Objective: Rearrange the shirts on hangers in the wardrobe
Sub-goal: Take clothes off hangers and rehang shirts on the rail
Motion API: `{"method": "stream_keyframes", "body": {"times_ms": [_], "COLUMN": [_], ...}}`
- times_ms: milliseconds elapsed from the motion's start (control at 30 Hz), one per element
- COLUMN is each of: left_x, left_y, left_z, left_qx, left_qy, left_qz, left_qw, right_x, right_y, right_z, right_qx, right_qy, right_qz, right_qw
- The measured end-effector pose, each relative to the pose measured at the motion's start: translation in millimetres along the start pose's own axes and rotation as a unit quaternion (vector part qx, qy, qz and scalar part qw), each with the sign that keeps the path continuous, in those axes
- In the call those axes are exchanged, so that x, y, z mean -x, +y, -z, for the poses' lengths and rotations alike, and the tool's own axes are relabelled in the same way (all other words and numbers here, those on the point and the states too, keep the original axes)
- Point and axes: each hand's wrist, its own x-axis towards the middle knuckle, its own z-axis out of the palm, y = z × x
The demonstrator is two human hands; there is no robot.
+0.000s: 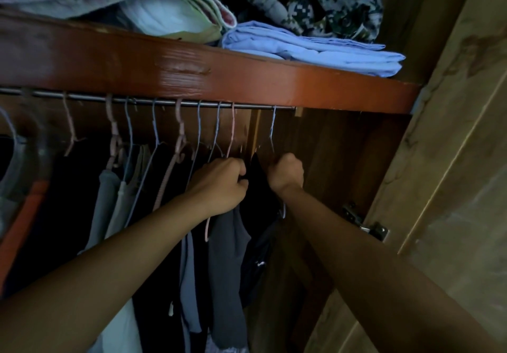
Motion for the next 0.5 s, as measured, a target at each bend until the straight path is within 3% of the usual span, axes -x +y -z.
{"method": "stream_keyframes", "body": {"times_ms": [500], "left_x": [-9.9], "left_y": [2.3], "left_z": [-3.6], "left_qx": [0.047], "left_qy": [-0.017], "left_qz": [0.023], "left_qw": [0.998], "right_x": [22.9], "right_y": [31.2], "right_z": [48.9], "right_qx": [0.065], "right_qy": [-0.013], "right_qz": [0.082], "right_qw": [0.994]}}
